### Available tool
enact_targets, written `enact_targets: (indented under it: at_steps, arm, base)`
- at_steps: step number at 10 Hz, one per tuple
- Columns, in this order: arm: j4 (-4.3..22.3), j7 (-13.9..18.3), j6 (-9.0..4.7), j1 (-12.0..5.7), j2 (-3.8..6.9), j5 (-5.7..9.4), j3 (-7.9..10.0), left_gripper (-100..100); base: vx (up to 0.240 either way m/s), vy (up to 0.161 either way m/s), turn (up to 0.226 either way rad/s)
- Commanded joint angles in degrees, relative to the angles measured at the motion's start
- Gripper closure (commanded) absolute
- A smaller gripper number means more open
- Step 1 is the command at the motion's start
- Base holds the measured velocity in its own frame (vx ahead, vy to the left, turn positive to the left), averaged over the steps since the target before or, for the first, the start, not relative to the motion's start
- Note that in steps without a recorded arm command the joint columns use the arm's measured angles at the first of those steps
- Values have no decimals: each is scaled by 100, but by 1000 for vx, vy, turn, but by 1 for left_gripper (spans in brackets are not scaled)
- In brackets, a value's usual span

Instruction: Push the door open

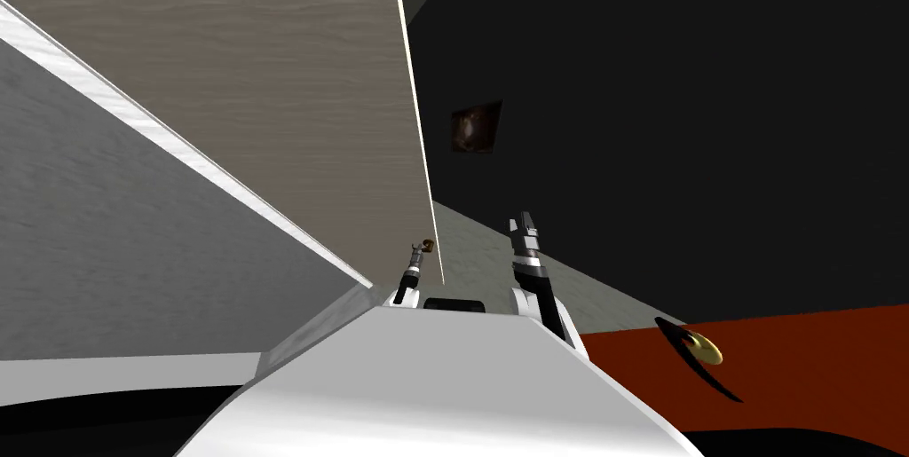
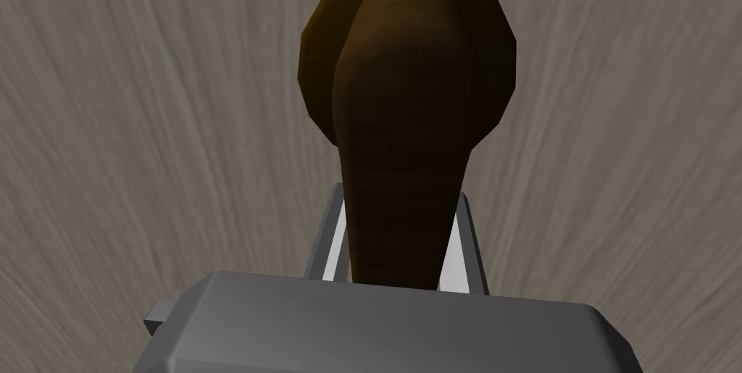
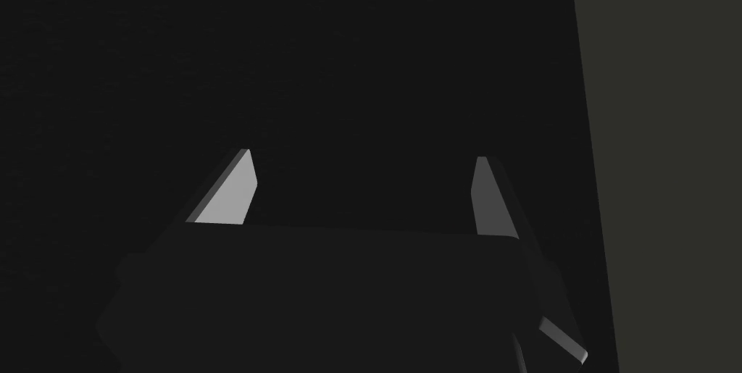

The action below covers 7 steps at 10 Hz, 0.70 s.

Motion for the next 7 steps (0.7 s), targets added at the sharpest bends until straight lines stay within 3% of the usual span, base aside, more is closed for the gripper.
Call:
enact_targets:
  at_steps: [1,4,5,7]
  arm:
    - [29,-46,-24,-63,-6,59,134,100]
    - [60,-106,-30,-87,-73,145,322,100]
    - [59,-88,-17,-54,-38,128,289,100]
    - [64,-129,-30,-68,16,198,428,100]
  base:
    - [223,-104,80]
    - [198,-96,64]
    - [100,-35,39]
    - [150,-45,50]
